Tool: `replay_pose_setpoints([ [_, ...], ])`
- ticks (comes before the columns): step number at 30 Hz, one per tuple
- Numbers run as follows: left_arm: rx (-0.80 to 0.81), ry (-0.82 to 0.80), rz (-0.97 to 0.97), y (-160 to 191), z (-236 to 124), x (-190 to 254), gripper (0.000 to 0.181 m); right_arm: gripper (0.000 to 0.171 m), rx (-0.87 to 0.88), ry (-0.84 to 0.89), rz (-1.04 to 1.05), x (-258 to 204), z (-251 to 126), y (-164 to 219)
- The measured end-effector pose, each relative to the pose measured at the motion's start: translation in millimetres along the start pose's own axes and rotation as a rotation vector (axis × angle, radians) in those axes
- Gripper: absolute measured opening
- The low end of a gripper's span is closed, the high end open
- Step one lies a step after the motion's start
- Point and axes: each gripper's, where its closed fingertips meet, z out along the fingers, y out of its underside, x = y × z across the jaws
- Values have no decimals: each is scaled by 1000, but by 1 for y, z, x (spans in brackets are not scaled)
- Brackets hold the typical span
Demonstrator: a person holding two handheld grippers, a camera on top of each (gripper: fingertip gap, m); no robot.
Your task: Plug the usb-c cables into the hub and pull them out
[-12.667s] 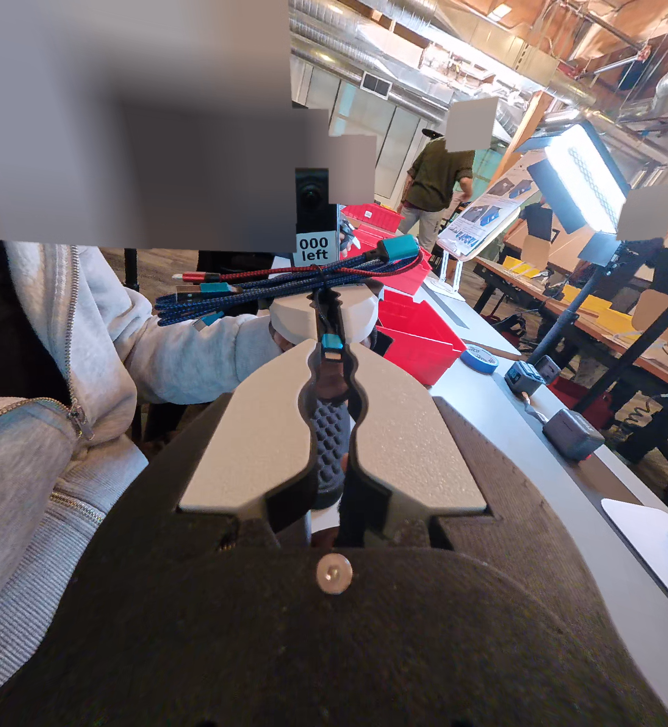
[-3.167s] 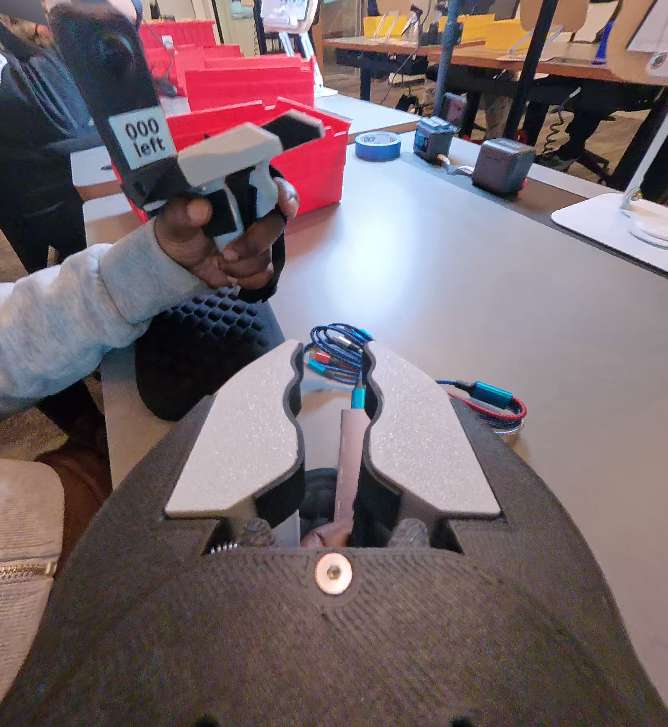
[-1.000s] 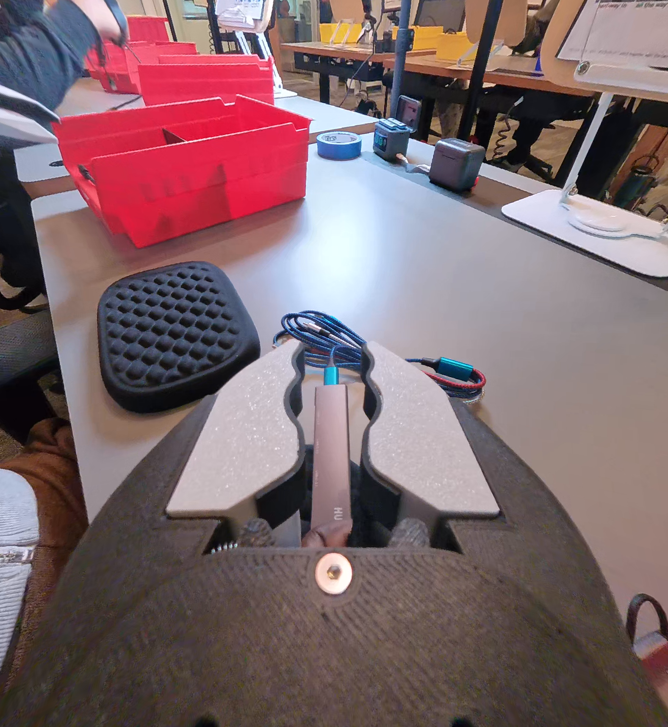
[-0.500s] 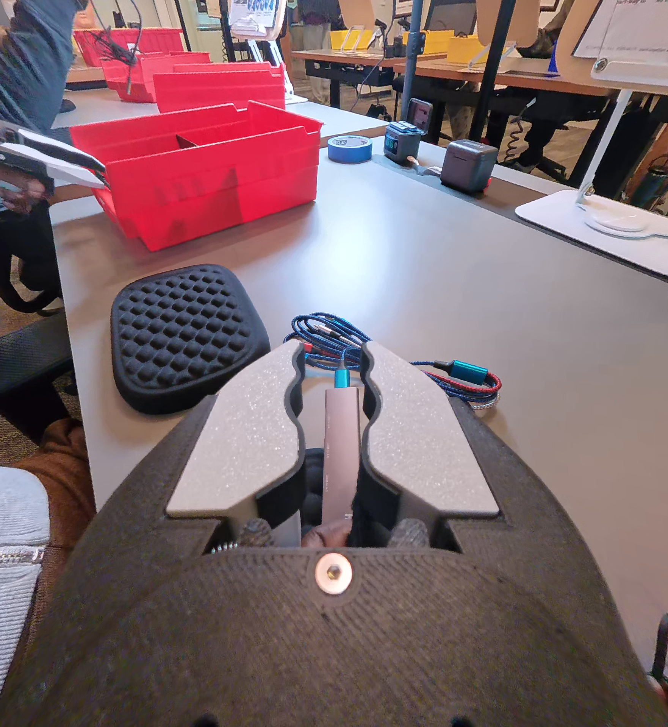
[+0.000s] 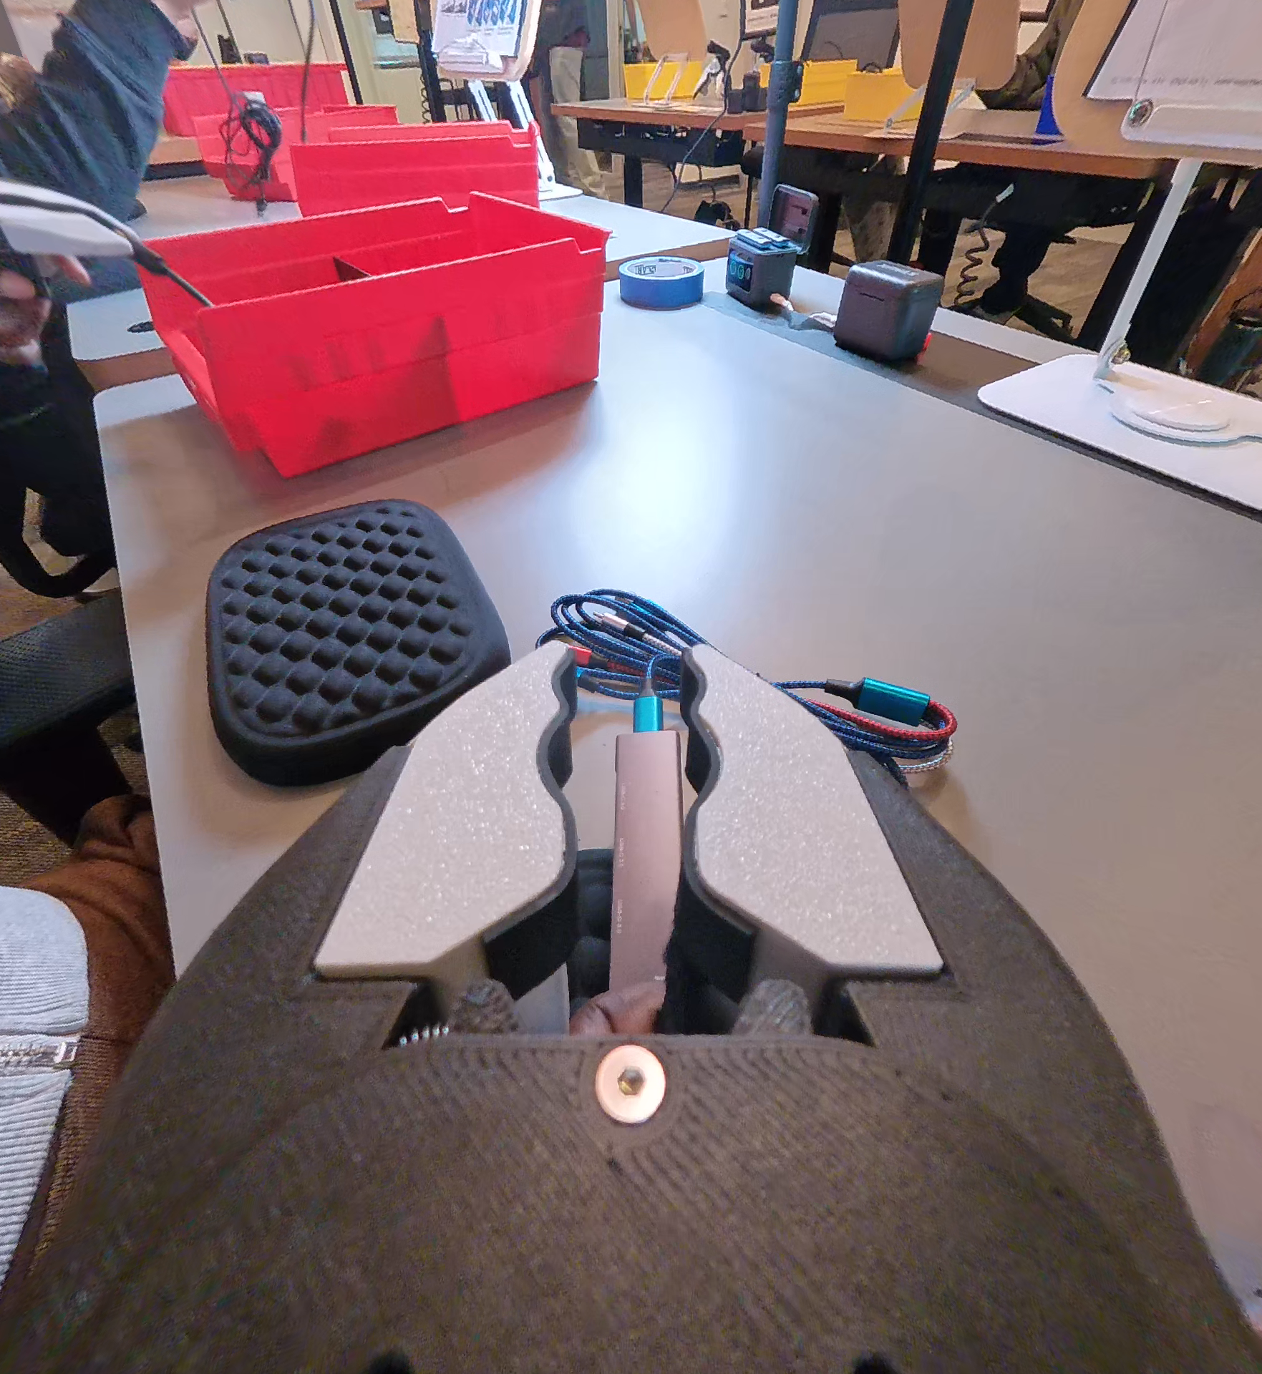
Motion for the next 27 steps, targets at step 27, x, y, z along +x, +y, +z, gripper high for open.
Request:
replay_pose_setpoints([
  [27,922,55,-40,-214,-15,92,6,27,214,-80,-297,-58,-22,-98],
])
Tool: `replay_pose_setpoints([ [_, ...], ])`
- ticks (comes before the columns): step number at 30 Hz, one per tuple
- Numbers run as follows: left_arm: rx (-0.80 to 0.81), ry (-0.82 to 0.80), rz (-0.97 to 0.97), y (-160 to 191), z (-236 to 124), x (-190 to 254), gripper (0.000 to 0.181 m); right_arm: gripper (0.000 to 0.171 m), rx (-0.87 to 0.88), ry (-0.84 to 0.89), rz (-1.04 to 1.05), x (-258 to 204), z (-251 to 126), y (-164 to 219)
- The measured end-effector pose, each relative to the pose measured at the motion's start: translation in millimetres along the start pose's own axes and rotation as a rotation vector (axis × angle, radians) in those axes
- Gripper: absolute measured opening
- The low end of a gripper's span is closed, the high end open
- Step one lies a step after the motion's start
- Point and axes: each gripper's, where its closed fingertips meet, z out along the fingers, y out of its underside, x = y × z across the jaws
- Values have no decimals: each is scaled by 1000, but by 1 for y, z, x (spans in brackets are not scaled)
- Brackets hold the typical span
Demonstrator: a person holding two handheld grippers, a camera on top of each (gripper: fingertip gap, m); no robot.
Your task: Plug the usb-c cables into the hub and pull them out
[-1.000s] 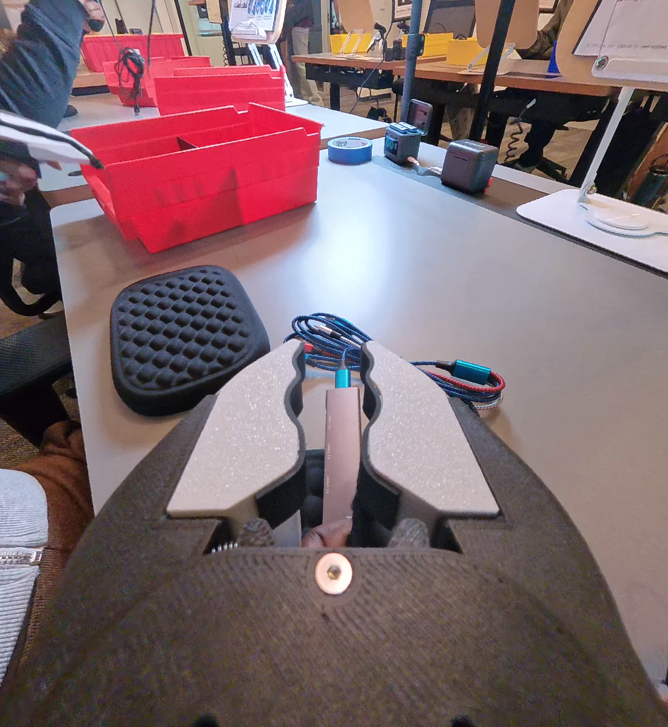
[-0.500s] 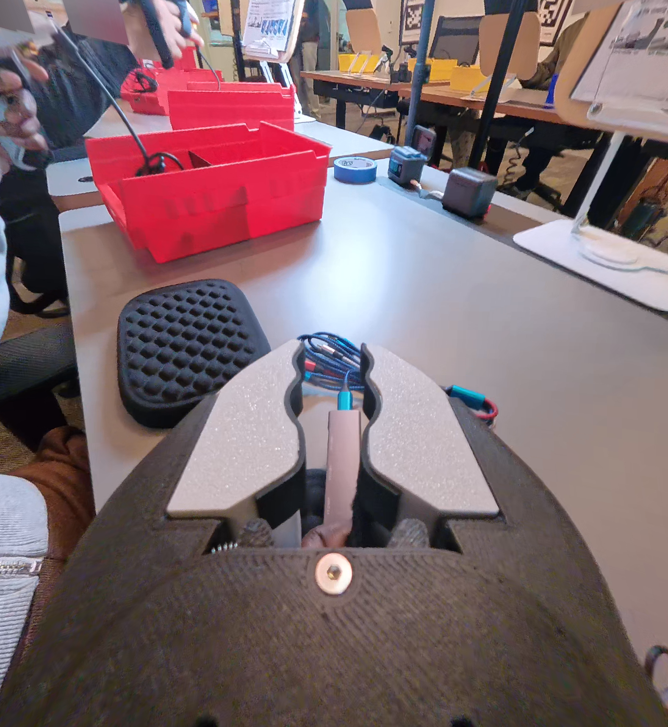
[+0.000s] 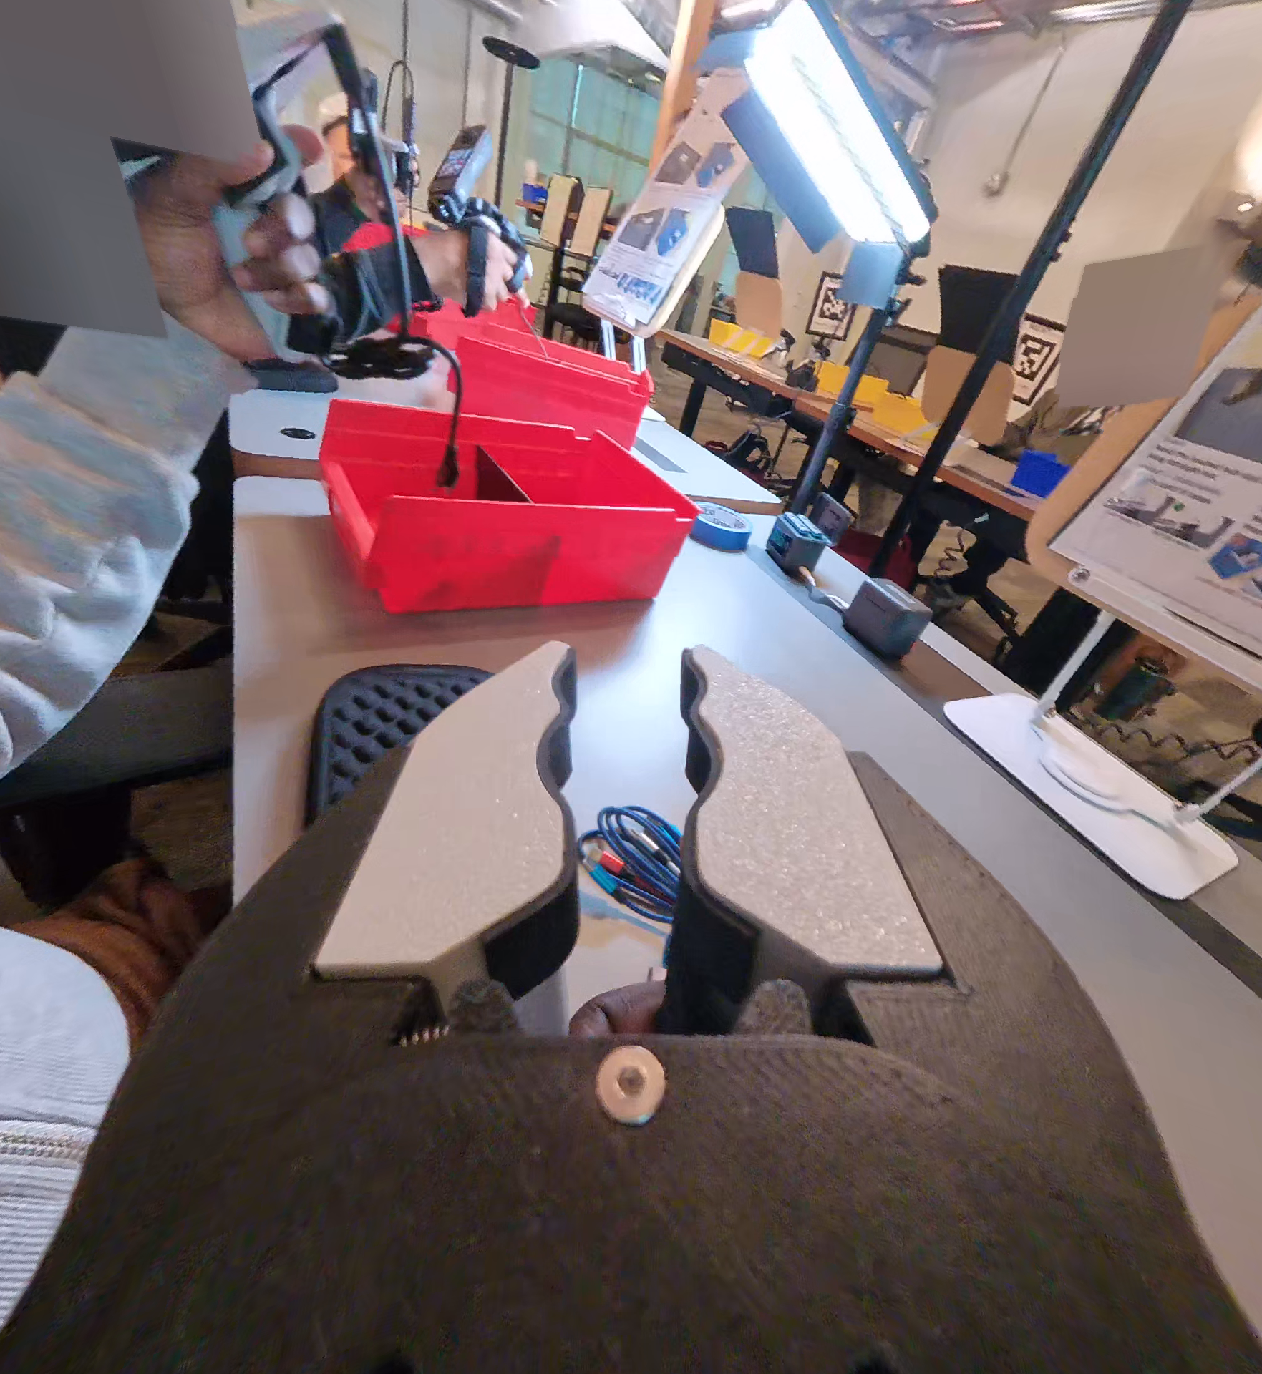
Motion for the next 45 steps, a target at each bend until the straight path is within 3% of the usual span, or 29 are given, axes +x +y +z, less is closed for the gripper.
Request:
replay_pose_setpoints([
  [13,1,356,-41,16,40,120,6,27,31,-73,-60,-34,11,-8],
  [22,-229,671,-78,89,47,197,6,28,70,-99,-47,-45,18,-11],
  [32,-403,855,-174,151,37,235,5,30,60,-83,87,-27,18,-3],
  [38,-445,972,-194,158,25,256,5,28,66,-140,131,-34,21,-2],
  [40,-463,1018,-198,161,19,264,5,18,80,-163,148,-38,22,-3],
  [41,-470,1023,-199,162,18,265,6,8,85,-191,152,-42,21,-4],
  [44,-436,975,-215,161,25,261,9,7,89,-191,232,-37,21,-4],
  [45,-395,927,-221,158,31,256,20,7,107,-166,287,-29,21,-5],
])
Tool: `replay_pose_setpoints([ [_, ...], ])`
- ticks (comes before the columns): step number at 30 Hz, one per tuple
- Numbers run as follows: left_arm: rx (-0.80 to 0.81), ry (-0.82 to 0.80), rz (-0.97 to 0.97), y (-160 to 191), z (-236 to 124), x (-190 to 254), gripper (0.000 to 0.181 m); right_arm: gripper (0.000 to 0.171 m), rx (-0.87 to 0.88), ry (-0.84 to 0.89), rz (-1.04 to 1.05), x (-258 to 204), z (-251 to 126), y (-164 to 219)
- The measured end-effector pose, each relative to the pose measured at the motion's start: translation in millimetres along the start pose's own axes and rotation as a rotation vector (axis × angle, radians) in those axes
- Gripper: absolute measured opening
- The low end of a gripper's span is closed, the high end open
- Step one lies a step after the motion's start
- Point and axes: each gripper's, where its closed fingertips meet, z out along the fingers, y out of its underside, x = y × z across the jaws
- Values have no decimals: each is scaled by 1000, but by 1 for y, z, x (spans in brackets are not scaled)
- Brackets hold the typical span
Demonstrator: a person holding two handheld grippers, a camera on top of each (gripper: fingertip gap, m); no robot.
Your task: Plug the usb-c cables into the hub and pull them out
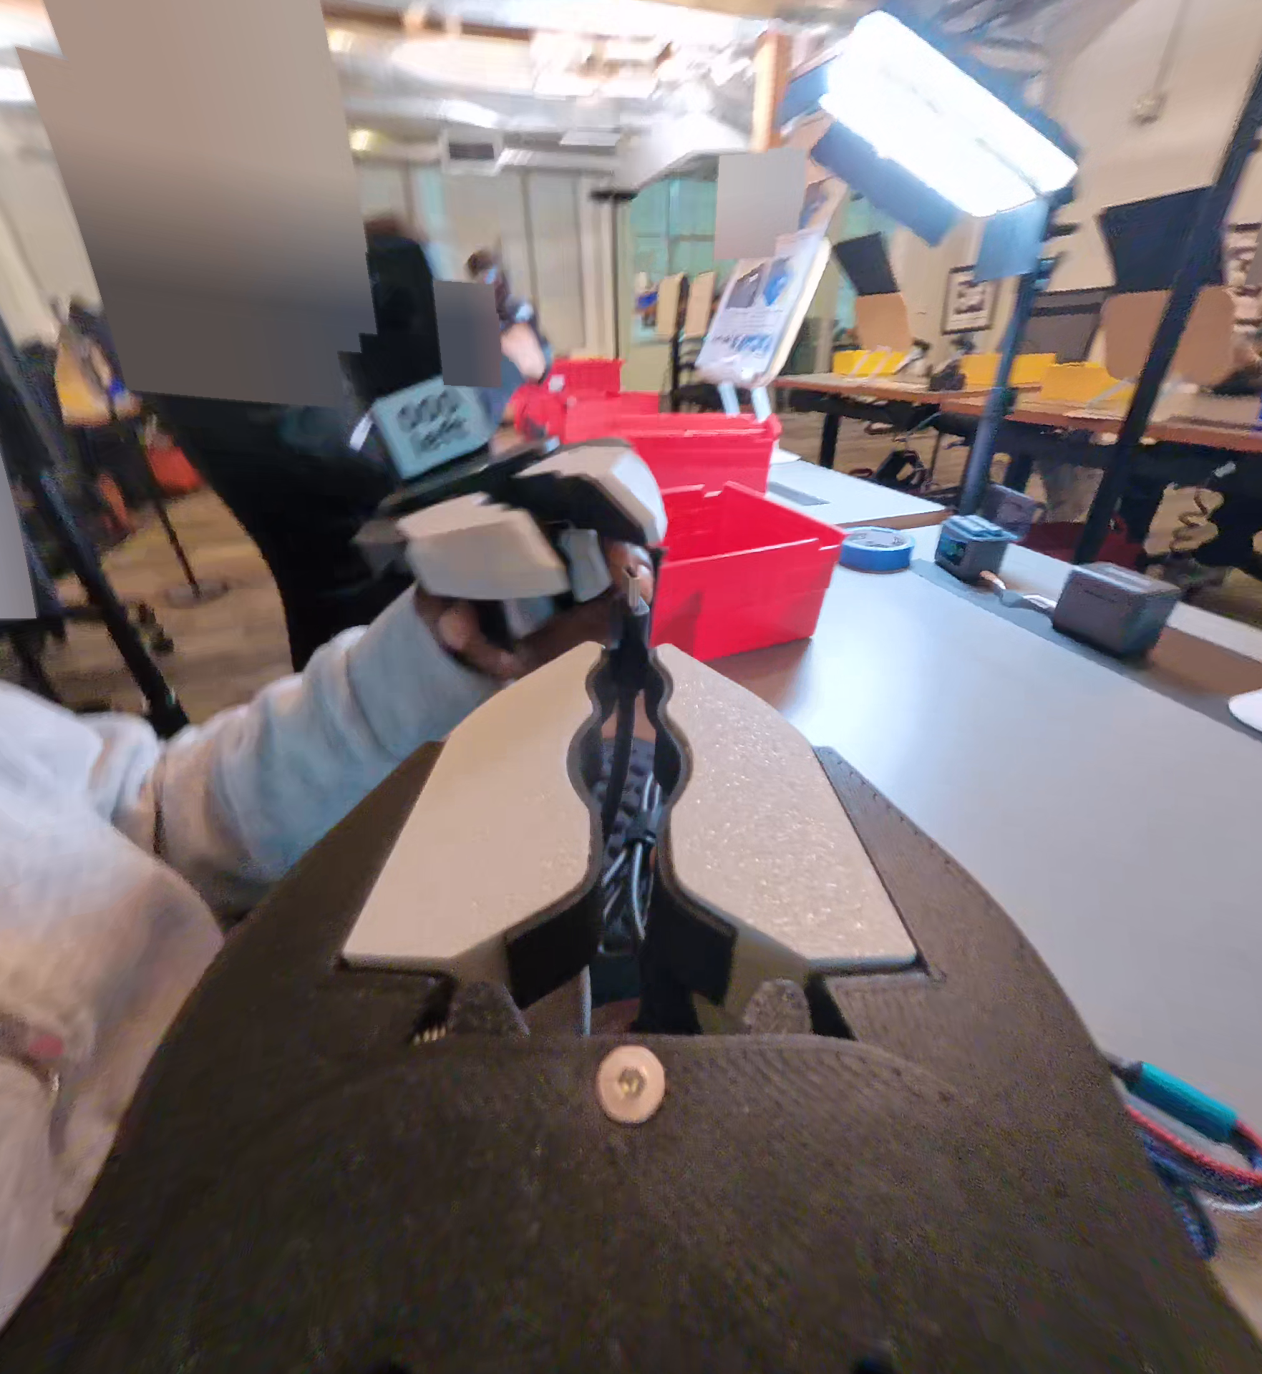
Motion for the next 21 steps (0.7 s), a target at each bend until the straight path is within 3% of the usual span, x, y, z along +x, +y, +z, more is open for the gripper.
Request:
replay_pose_setpoints([
  [2,-3,-87,52,-2,-1,-10,33,7,92,50,140,17,-5,-10],
  [4,-119,-168,133,9,4,-15,46,7,195,97,300,37,-12,-17],
  [8,-254,-363,246,29,27,-26,50,7,335,159,475,58,-24,-23],
  [11,-330,-492,380,43,37,-34,41,7,379,150,526,55,-26,-27],
  [13,-302,-542,475,40,37,-37,16,7,388,127,574,53,-25,-28],
  [18,-331,-402,447,38,26,-31,6,7,315,29,603,43,-19,-23],
  [21,-389,-312,420,41,7,-31,5,20,216,1,493,41,-20,-20],
])
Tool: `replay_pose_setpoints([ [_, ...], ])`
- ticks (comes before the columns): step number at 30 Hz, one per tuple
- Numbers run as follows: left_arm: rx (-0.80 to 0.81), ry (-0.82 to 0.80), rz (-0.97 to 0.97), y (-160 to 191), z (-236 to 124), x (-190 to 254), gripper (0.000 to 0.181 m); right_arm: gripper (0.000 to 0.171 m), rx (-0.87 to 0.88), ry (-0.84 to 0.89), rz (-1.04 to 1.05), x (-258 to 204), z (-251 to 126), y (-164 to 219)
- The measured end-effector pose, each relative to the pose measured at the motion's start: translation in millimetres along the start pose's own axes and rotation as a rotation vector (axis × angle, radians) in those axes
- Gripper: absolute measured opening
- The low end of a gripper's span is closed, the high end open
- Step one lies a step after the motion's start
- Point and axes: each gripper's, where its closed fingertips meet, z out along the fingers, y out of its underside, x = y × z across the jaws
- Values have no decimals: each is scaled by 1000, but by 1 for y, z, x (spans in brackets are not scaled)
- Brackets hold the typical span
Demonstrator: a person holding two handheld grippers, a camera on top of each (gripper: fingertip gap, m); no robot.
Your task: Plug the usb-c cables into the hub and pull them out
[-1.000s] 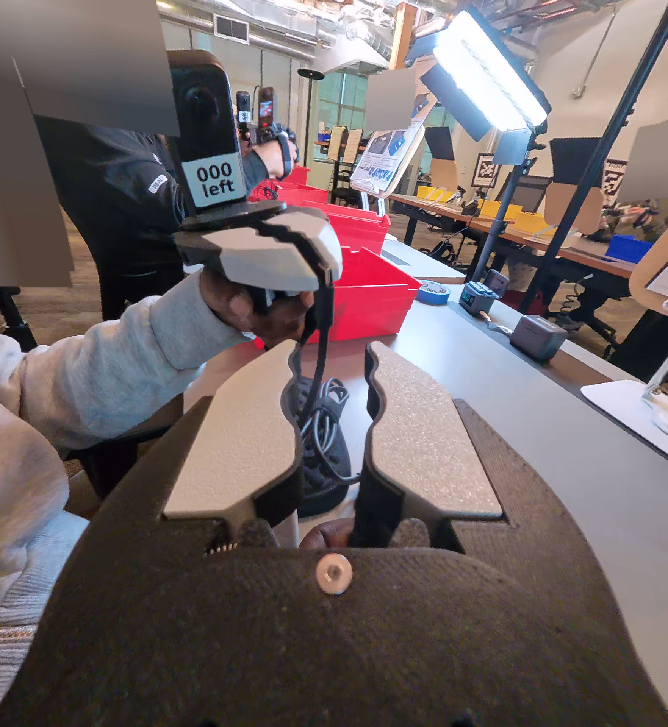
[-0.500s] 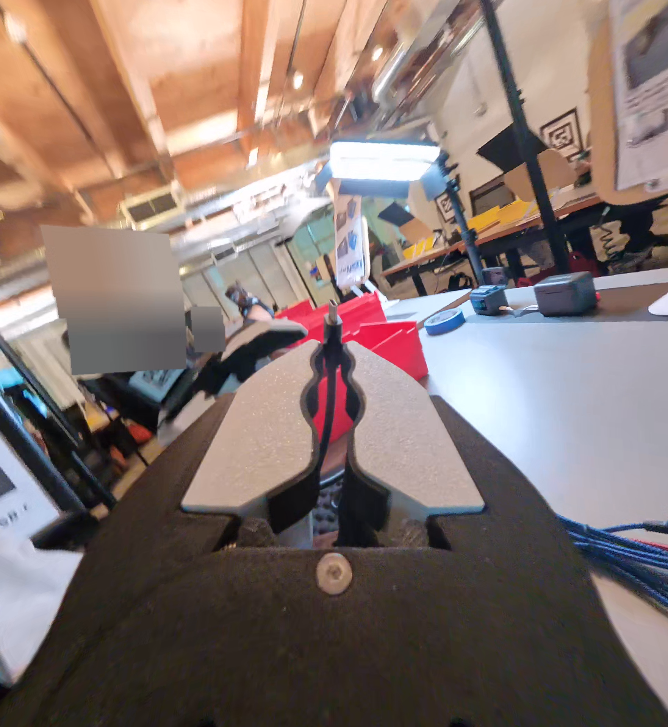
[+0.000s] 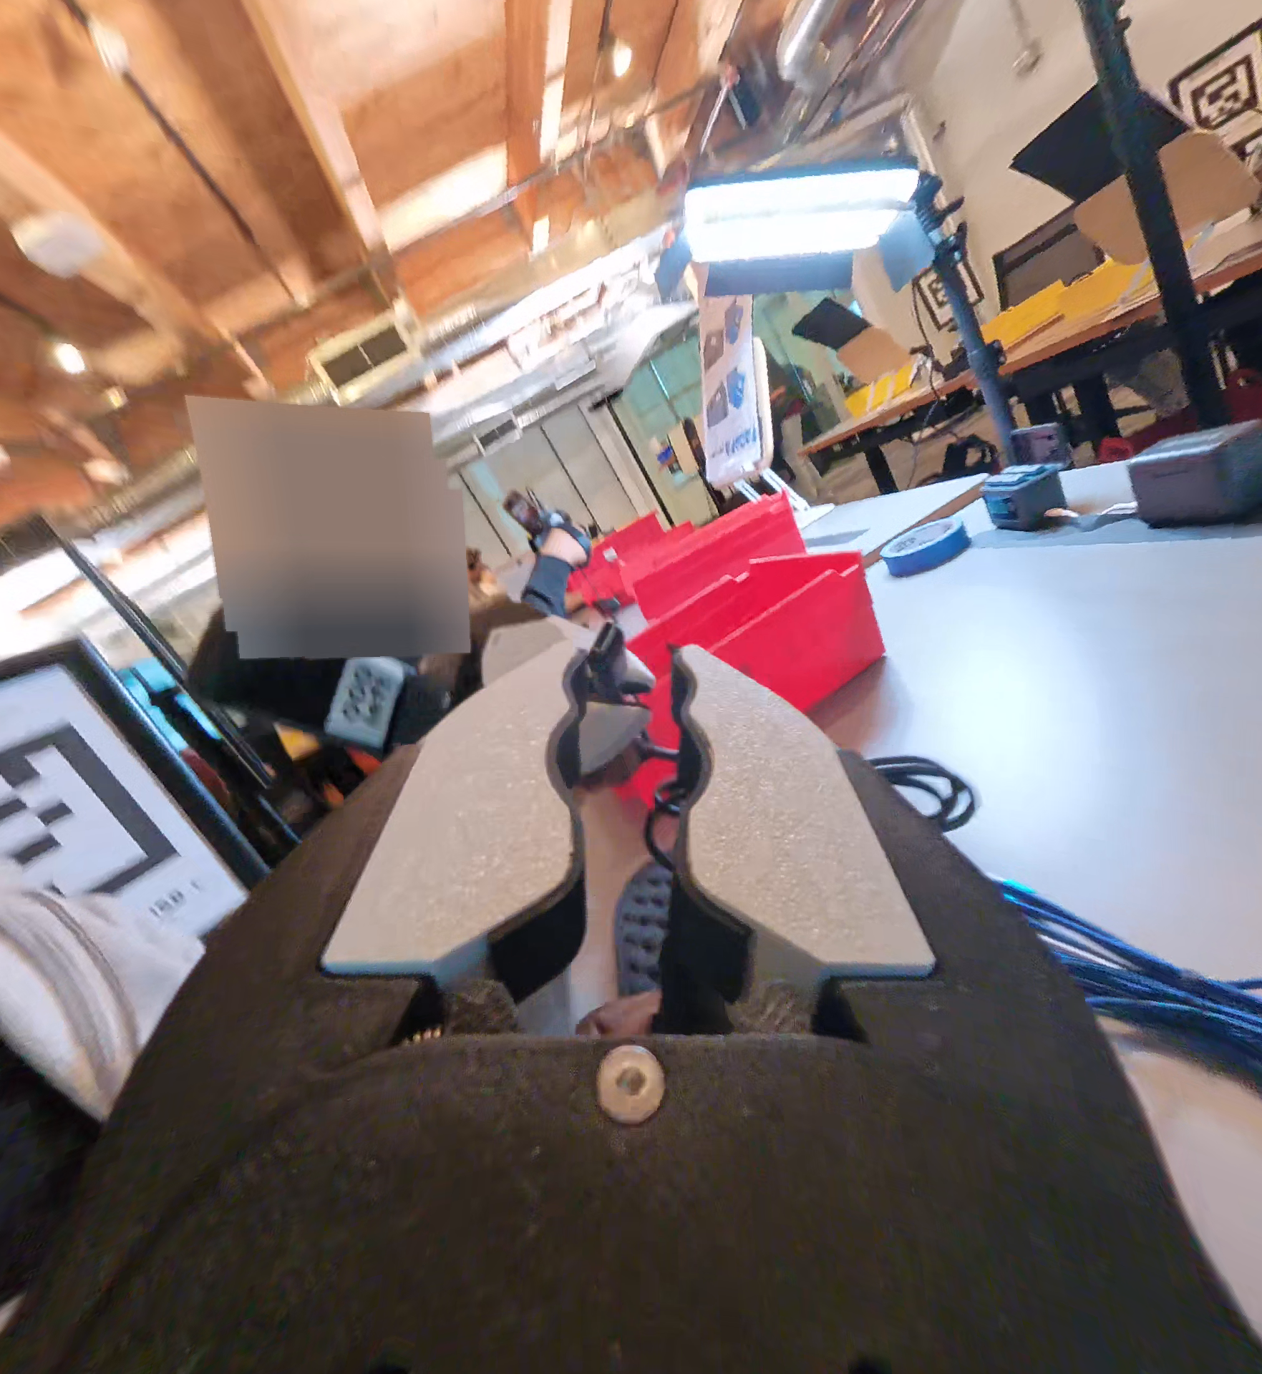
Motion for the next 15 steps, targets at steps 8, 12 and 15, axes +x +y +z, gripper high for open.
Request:
replay_pose_setpoints([
  [8,-88,155,59,20,-23,8,5,24,-288,-30,-135,-6,-7,28],
  [12,-121,176,114,24,-19,16,6,26,-339,-18,-68,-6,-2,41],
  [15,-152,201,150,28,-16,24,5,24,-304,-41,12,-7,1,39],
])
